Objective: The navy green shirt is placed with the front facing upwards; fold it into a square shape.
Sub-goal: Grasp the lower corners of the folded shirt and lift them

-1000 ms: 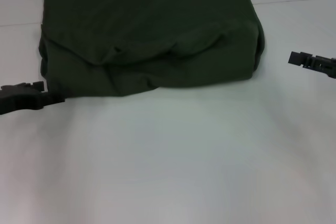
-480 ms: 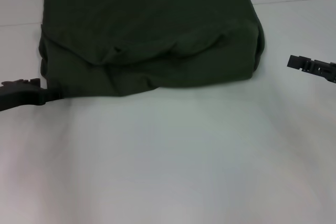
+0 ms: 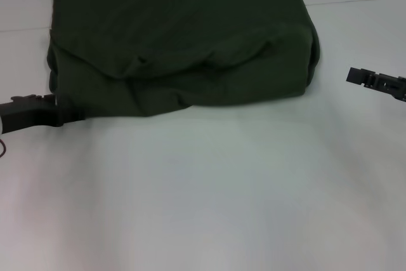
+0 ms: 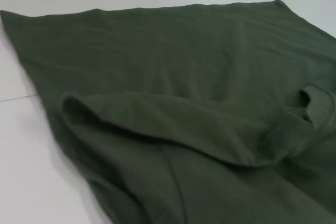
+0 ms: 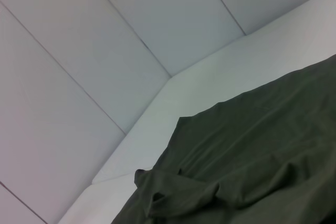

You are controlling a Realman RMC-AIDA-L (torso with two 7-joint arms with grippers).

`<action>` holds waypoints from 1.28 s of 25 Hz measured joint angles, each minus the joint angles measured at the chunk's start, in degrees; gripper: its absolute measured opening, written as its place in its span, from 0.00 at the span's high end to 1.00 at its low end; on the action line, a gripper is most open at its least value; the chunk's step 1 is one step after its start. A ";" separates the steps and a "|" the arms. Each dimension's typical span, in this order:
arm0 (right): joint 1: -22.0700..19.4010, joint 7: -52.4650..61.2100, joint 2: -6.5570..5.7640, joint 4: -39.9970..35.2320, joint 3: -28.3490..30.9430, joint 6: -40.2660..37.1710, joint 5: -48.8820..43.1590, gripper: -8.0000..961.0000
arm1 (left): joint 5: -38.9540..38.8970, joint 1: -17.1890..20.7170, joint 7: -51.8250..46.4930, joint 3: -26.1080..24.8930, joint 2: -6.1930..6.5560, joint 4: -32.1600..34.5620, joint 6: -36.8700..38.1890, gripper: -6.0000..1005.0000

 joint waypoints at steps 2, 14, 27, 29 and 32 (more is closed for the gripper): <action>-0.03 -0.08 0.06 0.00 0.00 0.12 0.01 0.28 | 0.00 -0.13 0.00 0.80 -0.01 0.01 -0.06 0.21; -0.04 -0.02 0.13 -0.01 0.08 0.21 0.03 0.29 | 0.00 -0.24 0.00 2.25 -0.19 0.60 -1.20 0.23; -0.01 -0.36 0.39 0.00 0.07 0.58 0.03 0.29 | 0.73 0.07 -0.46 2.08 -0.19 0.63 -2.03 0.26; -0.02 -0.37 0.39 -0.01 0.07 0.59 0.03 0.29 | 0.89 0.09 -0.47 2.26 -0.19 0.63 -2.02 0.27; 0.00 -0.38 0.46 0.01 0.07 0.59 0.03 0.29 | 1.33 -0.17 -0.48 2.44 -0.19 0.78 -1.91 0.28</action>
